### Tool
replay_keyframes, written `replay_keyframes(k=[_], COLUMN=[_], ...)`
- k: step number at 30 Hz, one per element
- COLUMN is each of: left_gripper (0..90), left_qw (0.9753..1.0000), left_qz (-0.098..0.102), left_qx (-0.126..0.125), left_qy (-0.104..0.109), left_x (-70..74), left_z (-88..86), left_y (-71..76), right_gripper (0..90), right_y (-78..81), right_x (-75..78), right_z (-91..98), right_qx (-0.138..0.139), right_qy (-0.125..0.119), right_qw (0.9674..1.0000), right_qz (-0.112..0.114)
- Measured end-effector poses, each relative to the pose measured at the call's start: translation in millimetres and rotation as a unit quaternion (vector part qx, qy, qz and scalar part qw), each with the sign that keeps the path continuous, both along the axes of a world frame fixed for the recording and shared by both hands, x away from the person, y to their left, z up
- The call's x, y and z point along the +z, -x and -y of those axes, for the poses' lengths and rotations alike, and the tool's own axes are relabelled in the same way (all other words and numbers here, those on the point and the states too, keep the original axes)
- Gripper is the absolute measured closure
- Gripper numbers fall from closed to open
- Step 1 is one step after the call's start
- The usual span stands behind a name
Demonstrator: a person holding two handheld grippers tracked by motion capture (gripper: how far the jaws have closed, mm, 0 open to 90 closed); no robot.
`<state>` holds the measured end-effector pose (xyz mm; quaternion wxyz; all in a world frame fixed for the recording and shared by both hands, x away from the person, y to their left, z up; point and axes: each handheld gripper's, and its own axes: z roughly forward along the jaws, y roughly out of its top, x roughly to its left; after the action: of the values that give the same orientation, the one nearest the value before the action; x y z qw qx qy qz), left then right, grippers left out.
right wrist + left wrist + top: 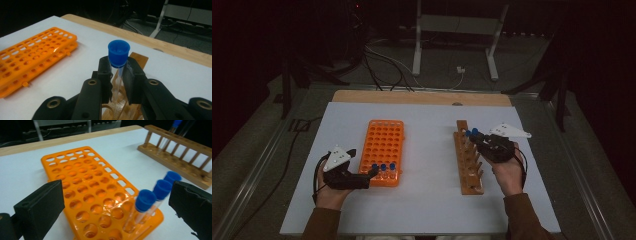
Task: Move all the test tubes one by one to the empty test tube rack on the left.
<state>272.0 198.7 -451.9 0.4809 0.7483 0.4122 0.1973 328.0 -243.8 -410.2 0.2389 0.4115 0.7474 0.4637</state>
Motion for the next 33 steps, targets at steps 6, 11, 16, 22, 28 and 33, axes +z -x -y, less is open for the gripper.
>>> replay_keyframes(k=[6, 11, 16, 22, 28, 33], left_gripper=[1.2, 1.2, 1.6, 1.6, 1.6, 3.9], left_qw=[1.0, 0.9999, 0.9995, 0.9987, 0.9984, 0.9983], left_qz=[0.0, -0.003, 0.003, 0.009, 0.019, 0.018], left_qx=[0.002, -0.011, -0.029, -0.047, -0.05, -0.052], left_qy=[-0.002, 0.004, 0.011, 0.017, 0.017, 0.022], left_x=[3.3, 7.6, 11.3, 15.5, 22.9, 31.6], left_z=[4.8, 10.3, 17.3, 27.9, 38.8, 47.8], left_y=[-4.8, -10.4, -14.0, -17.3, -20.1, -21.3], right_gripper=[77.4, 77.5, 77.5, 77.4, 77.4, 77.4], right_y=[2.3, 3.5, 3.6, 2.9, 3.2, 2.9], right_x=[5.9, 9.7, 12.6, 13.9, 15.5, 19.5], right_z=[-1.3, -3.5, -12.6, -29.8, -50.5, -66.4], right_qx=[0.0, 0.005, 0.019, 0.045, 0.07, 0.091], right_qy=[0.0, -0.01, -0.01, -0.011, -0.009, -0.013], right_qw=[0.9999, 0.9999, 0.9997, 0.9989, 0.9975, 0.9958], right_qz=[0.01, 0.012, 0.013, 0.009, 0.005, 0.0])
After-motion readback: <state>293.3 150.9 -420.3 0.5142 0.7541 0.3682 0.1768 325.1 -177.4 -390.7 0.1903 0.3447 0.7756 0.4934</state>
